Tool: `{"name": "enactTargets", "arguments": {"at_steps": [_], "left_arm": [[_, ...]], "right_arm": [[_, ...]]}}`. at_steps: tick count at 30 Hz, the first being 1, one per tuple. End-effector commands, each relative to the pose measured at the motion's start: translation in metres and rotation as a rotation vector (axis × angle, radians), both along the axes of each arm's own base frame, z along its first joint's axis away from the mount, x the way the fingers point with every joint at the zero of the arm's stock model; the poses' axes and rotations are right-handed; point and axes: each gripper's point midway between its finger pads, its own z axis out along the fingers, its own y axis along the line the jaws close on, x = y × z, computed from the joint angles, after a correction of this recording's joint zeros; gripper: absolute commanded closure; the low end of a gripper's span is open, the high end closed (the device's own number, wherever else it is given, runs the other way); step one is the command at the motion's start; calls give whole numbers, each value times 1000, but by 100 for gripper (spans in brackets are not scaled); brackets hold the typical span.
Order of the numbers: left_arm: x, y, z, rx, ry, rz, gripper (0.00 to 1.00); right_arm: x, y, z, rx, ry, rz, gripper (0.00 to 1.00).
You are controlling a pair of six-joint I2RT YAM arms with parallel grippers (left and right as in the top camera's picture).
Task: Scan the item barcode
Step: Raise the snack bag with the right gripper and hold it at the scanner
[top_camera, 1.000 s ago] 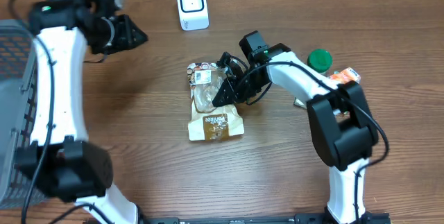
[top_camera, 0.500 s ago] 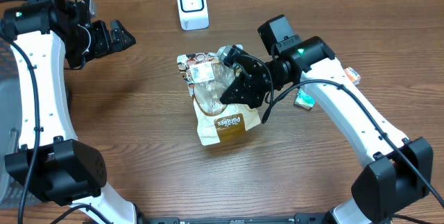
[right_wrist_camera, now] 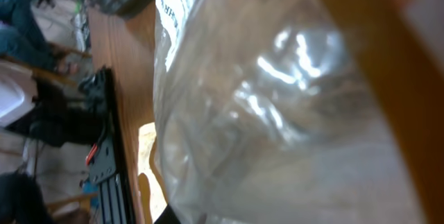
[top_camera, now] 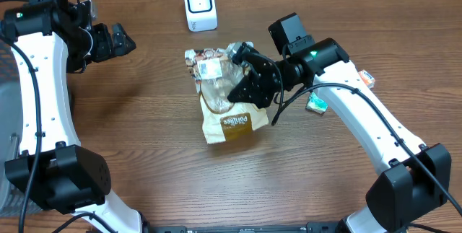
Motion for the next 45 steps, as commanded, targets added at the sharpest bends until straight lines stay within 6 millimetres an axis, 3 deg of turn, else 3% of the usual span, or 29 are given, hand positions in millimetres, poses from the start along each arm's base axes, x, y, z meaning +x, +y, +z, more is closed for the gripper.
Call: {"name": "enactTargets", "arguments": {"at_steps": [1, 4, 7, 8, 9, 13, 15, 21, 22, 27, 31, 38, 45], "left_arm": [[2, 1, -3, 14, 4, -11, 0], [2, 1, -3, 14, 4, -11, 0], [2, 1, -3, 14, 4, -11, 0], [2, 1, -3, 14, 4, -12, 1], [2, 1, -3, 14, 4, -11, 0], [2, 1, -3, 14, 4, -11, 0], [2, 1, -3, 14, 4, -12, 1], [2, 1, -3, 14, 4, -11, 0], [2, 1, -3, 14, 4, -12, 0], [2, 1, -3, 14, 4, -11, 1], [2, 0, -3, 14, 4, -12, 1], [2, 1, -3, 14, 4, -12, 0], [2, 0, -3, 14, 4, -12, 0]], "right_arm": [[34, -3, 34, -24, -73, -184, 96], [71, -13, 56, -88, -215, -334, 96], [132, -35, 97, -179, -486, -594, 96], [141, -37, 102, -190, -530, -631, 96], [165, -42, 118, -224, -681, -727, 96], [215, -46, 138, -286, -956, -939, 96], [232, -43, 139, -282, -1035, -1000, 96], [271, -16, 80, -532, -1270, -755, 96], [278, -19, 62, -644, -1316, -712, 96], [296, -33, 21, -875, -1403, -728, 96], [303, -22, -32, -989, -1429, -582, 96], [310, 0, -61, -1068, -1575, -362, 96], [311, 6, -63, -1055, -1610, -327, 96]]}}
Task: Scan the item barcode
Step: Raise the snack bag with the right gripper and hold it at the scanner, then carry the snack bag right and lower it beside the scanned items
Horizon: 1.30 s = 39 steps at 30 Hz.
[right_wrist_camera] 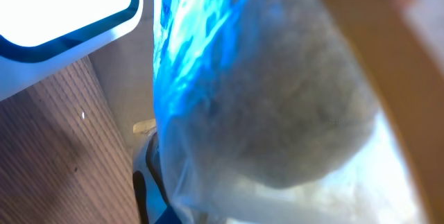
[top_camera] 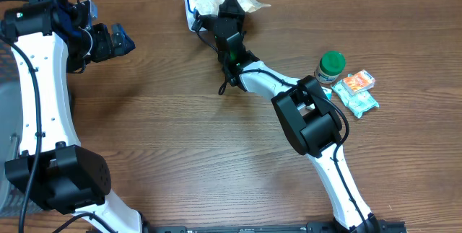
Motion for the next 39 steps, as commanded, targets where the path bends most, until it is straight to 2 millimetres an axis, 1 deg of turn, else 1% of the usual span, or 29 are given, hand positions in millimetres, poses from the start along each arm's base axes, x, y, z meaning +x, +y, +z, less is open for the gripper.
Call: {"name": "enactTargets", "arguments": {"at_steps": [1, 11, 13, 15, 16, 17, 18, 19, 21, 24, 25, 26, 27, 28, 31, 32, 34, 35, 36, 37, 38, 39], "left_arm": [[2, -1, -3, 5, 4, -15, 0], [2, -1, -3, 5, 4, -15, 0], [2, -1, -3, 5, 4, -15, 1], [2, -1, -3, 5, 4, -15, 1], [2, -2, -3, 5, 4, -17, 1], [2, -2, -3, 5, 4, -18, 0], [2, -2, -3, 5, 4, -17, 0], [2, -2, -3, 5, 4, -17, 0], [2, -2, -3, 5, 4, -17, 0], [2, -2, -3, 5, 4, -17, 0], [2, -2, -3, 5, 4, -18, 1], [2, -3, -3, 5, 4, -19, 0], [2, -3, -3, 5, 4, -19, 0], [2, -3, -3, 5, 4, -19, 0], [2, -3, -3, 5, 4, -19, 1], [2, -3, -3, 5, 4, -19, 0], [2, -3, -3, 5, 4, -19, 1], [2, -3, -3, 5, 4, -19, 0], [2, -3, -3, 5, 4, -19, 1], [2, -3, -3, 5, 4, -20, 0], [2, -3, -3, 5, 4, -20, 0], [2, -3, -3, 5, 4, -20, 0]], "right_arm": [[1, 7, 7, -13, -29, 27, 96], [1, 5, 13, -6, -53, 13, 96], [-1, 7, 18, 6, -60, 9, 96], [-4, 5, 38, 85, -88, -7, 96], [-6, 3, 53, 115, -105, -18, 96], [-7, 1, 61, 118, -110, -25, 96], [-10, -2, 78, 121, -110, -36, 96], [-12, -3, 86, 126, -108, -41, 96], [-22, -8, 114, 193, -96, -61, 96], [-38, -10, 137, 284, -42, -67, 96], [-47, -11, 145, 327, -4, -62, 96], [-52, -10, 148, 349, 17, -57, 96], [-66, -9, 154, 388, 88, -33, 96], [-75, -7, 156, 409, 128, -18, 96], [-118, -4, 161, 573, 337, 45, 96], [-132, -3, 162, 627, 401, 60, 96], [-157, -7, 164, 737, 524, 74, 96], [-176, -10, 164, 808, 624, 90, 96], [-185, -10, 163, 839, 680, 100, 96], [-200, -11, 161, 877, 767, 118, 96], [-222, -11, 157, 923, 902, 149, 96], [-235, -13, 153, 944, 986, 157, 96]]}}
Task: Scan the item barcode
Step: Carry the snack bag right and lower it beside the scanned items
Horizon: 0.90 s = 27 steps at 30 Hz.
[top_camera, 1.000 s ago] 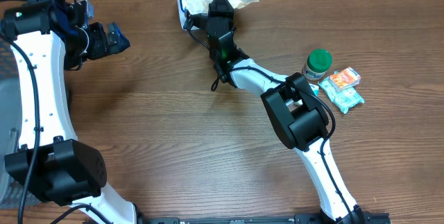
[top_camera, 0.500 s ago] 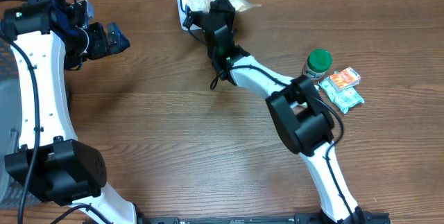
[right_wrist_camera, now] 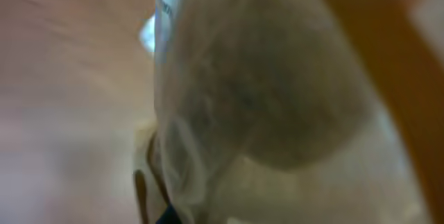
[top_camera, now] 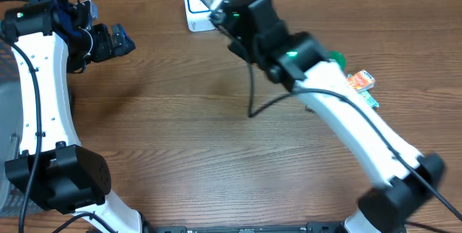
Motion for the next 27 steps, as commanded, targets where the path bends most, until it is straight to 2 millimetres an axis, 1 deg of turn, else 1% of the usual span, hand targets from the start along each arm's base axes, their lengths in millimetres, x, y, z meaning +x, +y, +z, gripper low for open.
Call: {"name": "enactTargets", "arguments": {"at_steps": [1, 2, 3, 4, 5, 7, 10, 12, 14, 16, 19, 22, 24, 26, 27], "left_arm": [[2, -2, -3, 5, 3, -18, 0], [2, -2, -3, 5, 3, -18, 0], [2, -2, -3, 5, 3, -18, 0], [2, -2, -3, 5, 3, -18, 0], [2, -2, -3, 5, 3, -18, 0], [2, -3, -3, 5, 3, -19, 0], [2, -2, -3, 5, 3, -18, 0], [2, -2, -3, 5, 3, -18, 0], [2, -2, -3, 5, 3, -18, 0], [2, -2, -3, 5, 3, -18, 0], [2, -2, -3, 5, 3, -18, 0], [2, -2, -3, 5, 3, -18, 0], [2, -2, -3, 5, 3, -18, 1], [2, -2, -3, 5, 3, -18, 1], [2, -2, -3, 5, 3, -18, 1]], "right_arm": [[-59, 12, 3, 362, 367, 99, 96], [-69, 7, -4, 377, 442, 105, 96], [-72, 3, -11, 380, 483, 97, 96], [-75, -9, -24, 368, 537, 62, 96], [-75, -22, -43, 351, 588, 17, 96], [-74, -34, -64, 338, 631, -22, 96], [-70, -52, -104, 310, 696, -88, 96], [-61, -74, -140, 252, 710, -169, 96], [-56, -89, -162, 203, 706, -222, 96], [-52, -108, -185, 132, 702, -288, 96], [-52, -130, -202, 58, 708, -355, 96], [-49, -154, -206, -7, 685, -426, 96], [-47, -164, -206, -30, 671, -454, 94], [-46, -170, -206, -47, 663, -472, 90], [-46, -175, -206, -65, 657, -486, 84]]}}
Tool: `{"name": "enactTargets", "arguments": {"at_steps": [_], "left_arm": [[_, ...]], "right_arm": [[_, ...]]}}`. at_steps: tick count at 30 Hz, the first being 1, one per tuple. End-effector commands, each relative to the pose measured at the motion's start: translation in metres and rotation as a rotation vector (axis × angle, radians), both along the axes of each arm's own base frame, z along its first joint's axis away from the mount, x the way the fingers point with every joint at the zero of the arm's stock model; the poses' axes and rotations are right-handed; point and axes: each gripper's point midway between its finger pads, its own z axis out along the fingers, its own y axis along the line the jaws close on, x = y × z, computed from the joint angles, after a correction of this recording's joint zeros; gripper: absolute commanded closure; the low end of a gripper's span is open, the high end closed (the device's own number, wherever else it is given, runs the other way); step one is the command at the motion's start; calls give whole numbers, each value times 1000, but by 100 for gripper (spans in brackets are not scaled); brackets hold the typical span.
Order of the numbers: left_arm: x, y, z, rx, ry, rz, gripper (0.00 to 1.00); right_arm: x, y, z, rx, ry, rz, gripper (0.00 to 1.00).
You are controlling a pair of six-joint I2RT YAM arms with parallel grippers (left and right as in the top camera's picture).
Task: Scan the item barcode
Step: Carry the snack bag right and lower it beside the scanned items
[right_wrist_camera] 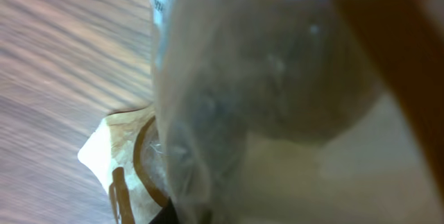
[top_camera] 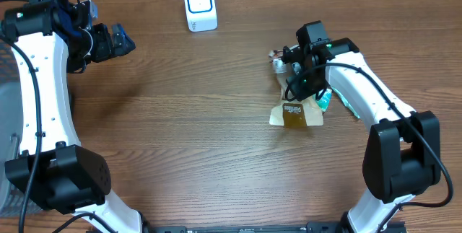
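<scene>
The item is a clear plastic bag with a tan and brown label. It hangs down to the table at the right middle, and my right gripper is shut on its upper part. In the right wrist view the bag fills nearly the whole frame and hides the fingers; its brown-ringed label shows at the lower left. The white scanner stands at the back centre, well away from the bag. My left gripper hovers at the far left, open and holding nothing.
A teal packet peeks out from under my right arm, right next to the bag. The wooden table runs between the scanner and the bag. Cardboard lines the back edge.
My right gripper, still shut on the bag, has moved from just beside the scanner at the back to the right middle of the table. The bag's lower end now meets the wood. The left arm has not moved.
At first my right gripper held the bag at the table's centre. Then the bag was up against the scanner, with blue light on the plastic. It was still near the scanner a moment ago, and now it is down at the right side.
</scene>
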Motion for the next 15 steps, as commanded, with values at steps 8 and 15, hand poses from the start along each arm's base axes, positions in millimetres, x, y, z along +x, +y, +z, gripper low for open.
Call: {"name": "enactTargets", "arguments": {"at_steps": [8, 15], "left_arm": [[2, -2, -2, 6, 2, -18, 0], [2, -2, -2, 6, 2, -18, 0]], "right_arm": [[2, -43, 11, -201, -28, -113, 27], [14, -44, 50, -189, -79, -261, 4]]}}
